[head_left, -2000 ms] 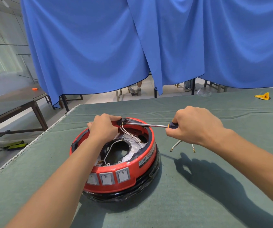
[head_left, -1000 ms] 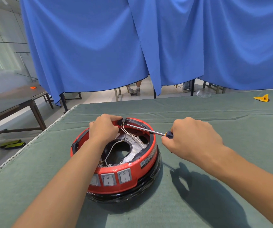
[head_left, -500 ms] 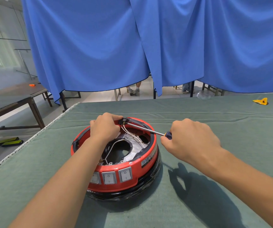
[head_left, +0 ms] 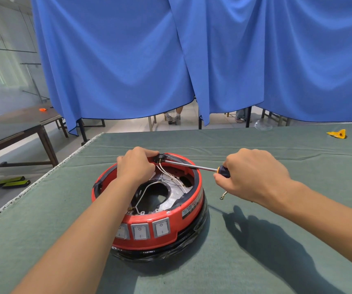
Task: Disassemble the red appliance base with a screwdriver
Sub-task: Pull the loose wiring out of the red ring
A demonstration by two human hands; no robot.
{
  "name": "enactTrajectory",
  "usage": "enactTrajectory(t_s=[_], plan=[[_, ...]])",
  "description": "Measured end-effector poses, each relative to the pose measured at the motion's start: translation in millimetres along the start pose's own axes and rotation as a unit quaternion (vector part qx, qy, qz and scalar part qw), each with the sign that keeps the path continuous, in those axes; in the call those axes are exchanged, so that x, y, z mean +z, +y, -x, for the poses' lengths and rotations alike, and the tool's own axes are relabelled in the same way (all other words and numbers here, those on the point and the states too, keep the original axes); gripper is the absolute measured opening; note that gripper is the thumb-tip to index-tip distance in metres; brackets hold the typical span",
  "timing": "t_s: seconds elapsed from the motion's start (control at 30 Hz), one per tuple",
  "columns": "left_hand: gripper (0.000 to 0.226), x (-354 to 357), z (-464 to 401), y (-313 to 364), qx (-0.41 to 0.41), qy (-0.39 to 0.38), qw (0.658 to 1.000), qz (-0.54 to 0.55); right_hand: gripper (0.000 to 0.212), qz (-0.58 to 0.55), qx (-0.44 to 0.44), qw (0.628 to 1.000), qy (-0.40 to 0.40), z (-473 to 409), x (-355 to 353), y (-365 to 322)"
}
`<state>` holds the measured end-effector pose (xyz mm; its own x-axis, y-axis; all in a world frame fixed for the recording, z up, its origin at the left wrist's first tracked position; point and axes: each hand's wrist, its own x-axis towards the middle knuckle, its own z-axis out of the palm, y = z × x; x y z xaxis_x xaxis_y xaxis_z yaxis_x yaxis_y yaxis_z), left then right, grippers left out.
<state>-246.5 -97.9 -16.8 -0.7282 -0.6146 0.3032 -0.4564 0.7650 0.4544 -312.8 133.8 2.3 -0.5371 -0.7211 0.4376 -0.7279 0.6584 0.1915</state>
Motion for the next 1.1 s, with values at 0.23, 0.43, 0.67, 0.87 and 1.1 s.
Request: enactTrajectory(t_s=[0.23, 0.43, 0.67, 0.87, 1.1], plan=[[0.052, -2.5, 2.3, -1.2, 0.008, -0.001, 1.000, 0.007, 0.036, 0.010, 0.014, 1.000, -0.003, 6.0, 0.9, 2.9], [0.055, -2.7, 3.3, -0.5, 0.011, 0.003, 1.000, 0.006, 0.035, -0.003, 0.043, 0.999, -0.011, 9.5, -0.1, -3.8], [0.053, -1.9, 2.7, -0.4, 0.009, 0.006, 1.000, 0.007, 0.039, 0.002, 0.043, 0.999, -0.014, 6.8, -1.8, -7.2], [0.051, -1.5, 1.9, -1.1, 0.009, 0.007, 1.000, 0.003, 0.043, -0.001, 0.053, 0.998, -0.016, 6.5, -1.4, -10.0], [0.049, 0.6, 1.0, -0.5, 0.007, 0.011, 1.000, 0.003, 0.039, -0.006, 0.063, 0.998, -0.013, 6.7, -1.6, -13.1]])
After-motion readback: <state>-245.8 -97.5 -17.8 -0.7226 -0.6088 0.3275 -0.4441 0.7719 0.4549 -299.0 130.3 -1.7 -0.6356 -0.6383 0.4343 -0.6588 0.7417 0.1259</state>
